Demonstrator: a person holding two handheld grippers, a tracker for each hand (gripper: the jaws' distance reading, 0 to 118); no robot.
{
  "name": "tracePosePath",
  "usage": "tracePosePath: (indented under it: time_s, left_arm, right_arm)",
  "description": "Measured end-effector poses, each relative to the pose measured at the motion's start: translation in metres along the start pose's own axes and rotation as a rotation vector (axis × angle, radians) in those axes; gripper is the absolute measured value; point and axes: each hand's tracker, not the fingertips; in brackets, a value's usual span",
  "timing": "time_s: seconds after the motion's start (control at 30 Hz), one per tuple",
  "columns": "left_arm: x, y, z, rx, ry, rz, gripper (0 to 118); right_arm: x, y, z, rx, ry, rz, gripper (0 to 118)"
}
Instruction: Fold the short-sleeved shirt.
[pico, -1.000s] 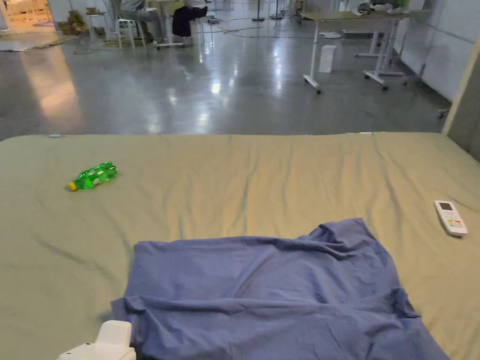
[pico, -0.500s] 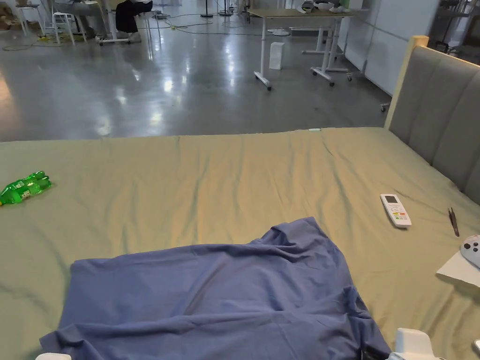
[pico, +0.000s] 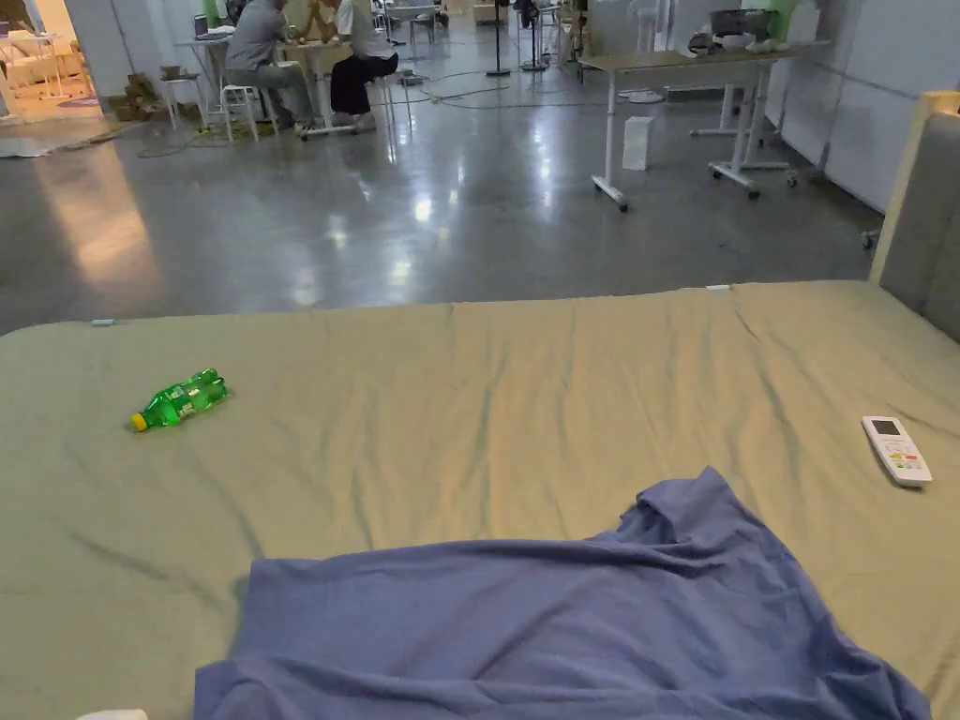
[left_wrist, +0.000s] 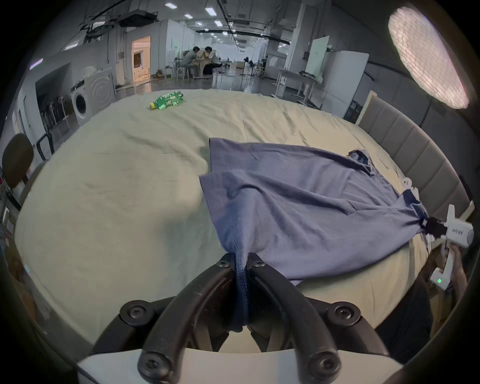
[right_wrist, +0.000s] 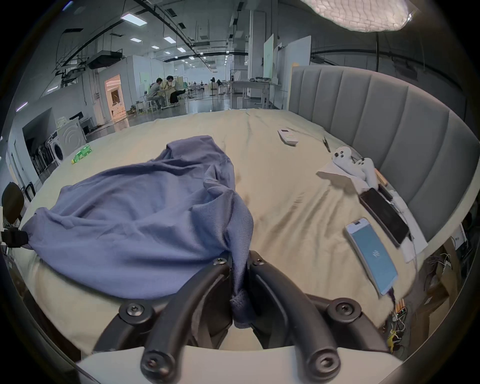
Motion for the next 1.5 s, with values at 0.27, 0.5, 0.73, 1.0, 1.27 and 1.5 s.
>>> tracePosePath:
  time_s: [0.27, 0.5, 0.73, 1.0, 1.27, 1.5]
  left_arm:
    - [-0.006, -0.073, 0.031, -0.065, -0.058, 0.022, 8]
    - [-0.020, -0.087, 0.026, -0.022, 0.016, 0.118, 72]
    - [-0.013, -0.062, 0.108, 0.321, 0.070, 0.027, 72]
    - [0.086, -0.018, 0.201, 0.632, 0.024, -0.107, 71]
    - [0.122, -0.016, 0.227, 0.756, 0.027, -0.205, 3]
    - [0.121, -0.023, 0.239, 0.715, -0.063, -0.209, 0]
  right_arm:
    - [0.014, -0.061, 0.043, -0.091, 0.023, 0.021, 8]
    - [0.021, -0.067, 0.045, -0.114, -0.003, 0.032, 65]
    - [0.028, -0.030, 0.105, 0.134, 0.098, -0.077, 64]
    - [-0.042, 0.023, 0.186, 0.484, 0.250, 0.084, 64]
    - [-0.071, 0.035, 0.209, 0.574, 0.283, 0.160, 13]
    - [-0.066, 0.030, 0.207, 0.537, 0.271, 0.105, 0]
